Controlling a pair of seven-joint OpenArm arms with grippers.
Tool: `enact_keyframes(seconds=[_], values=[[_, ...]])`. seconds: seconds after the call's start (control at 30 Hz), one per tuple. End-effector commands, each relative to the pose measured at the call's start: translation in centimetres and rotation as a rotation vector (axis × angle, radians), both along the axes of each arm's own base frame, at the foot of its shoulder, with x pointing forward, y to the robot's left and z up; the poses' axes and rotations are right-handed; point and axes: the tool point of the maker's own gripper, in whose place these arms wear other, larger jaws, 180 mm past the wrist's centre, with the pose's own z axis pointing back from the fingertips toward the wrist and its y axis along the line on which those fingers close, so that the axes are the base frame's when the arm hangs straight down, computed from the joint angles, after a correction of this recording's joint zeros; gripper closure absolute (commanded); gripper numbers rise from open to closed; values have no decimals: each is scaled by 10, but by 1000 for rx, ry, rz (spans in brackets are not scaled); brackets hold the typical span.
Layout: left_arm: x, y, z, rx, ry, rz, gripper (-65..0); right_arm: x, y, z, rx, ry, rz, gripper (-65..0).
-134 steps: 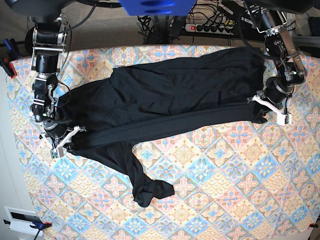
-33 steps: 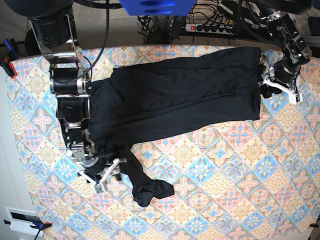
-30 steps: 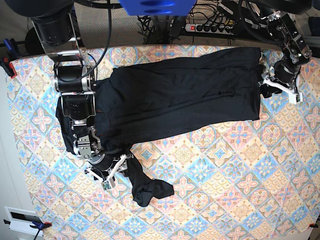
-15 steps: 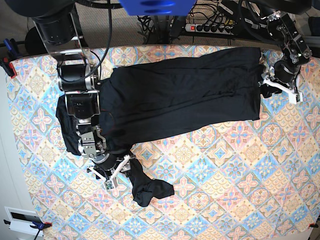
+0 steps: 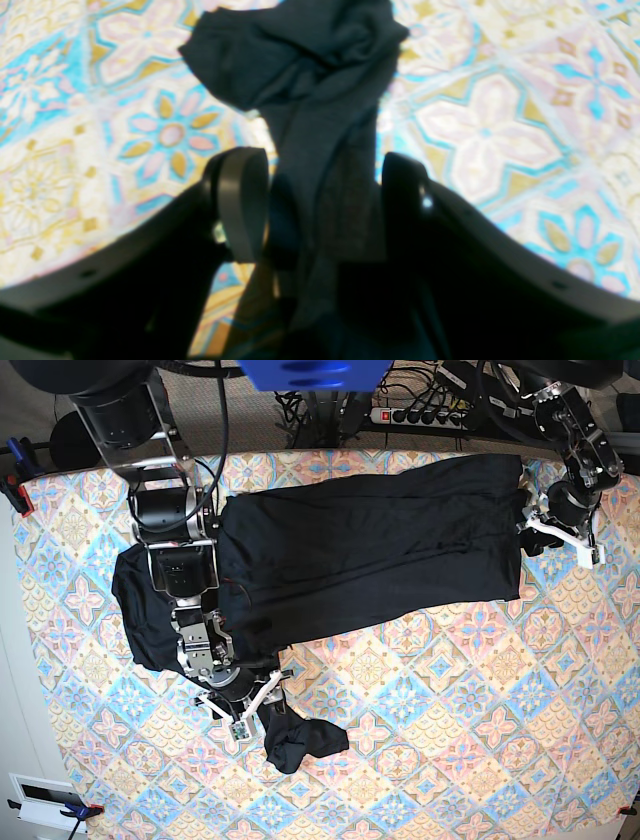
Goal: Layout the t-shirt on the table in an organized manner, then fold the t-shirt properly
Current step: 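Grasp the sleeve fabric with the right gripper and lift it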
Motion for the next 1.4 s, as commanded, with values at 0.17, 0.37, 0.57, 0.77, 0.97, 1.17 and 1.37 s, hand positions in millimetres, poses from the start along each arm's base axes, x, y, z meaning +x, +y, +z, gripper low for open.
enact_keyframes(seconds=[0.17, 0.37, 0.57, 0.77, 0.97, 1.17, 1.37], values=[[7, 6, 13, 24, -44, -2, -295, 20, -1, 31, 18, -82, -5, -345], [7, 6, 13, 24, -44, -2, -295, 9, 1, 9, 32, -36, -8, -345], [7, 6, 13, 24, -44, -2, -295, 4, 2, -1, 43, -20, -11, -345], [8, 6, 13, 24, -46, -2, -295, 4, 1, -1, 42, -22, -12, -344], [8, 6, 13, 24, -46, -2, -294, 5, 2, 0, 43, -25, -11, -325], [7, 6, 13, 23, -45, -1, -294, 5, 2, 1, 43, -28, -11, -124], [7, 6, 13, 23, -45, -1, -294, 9, 3, 9, 62, -74, -15, 0]])
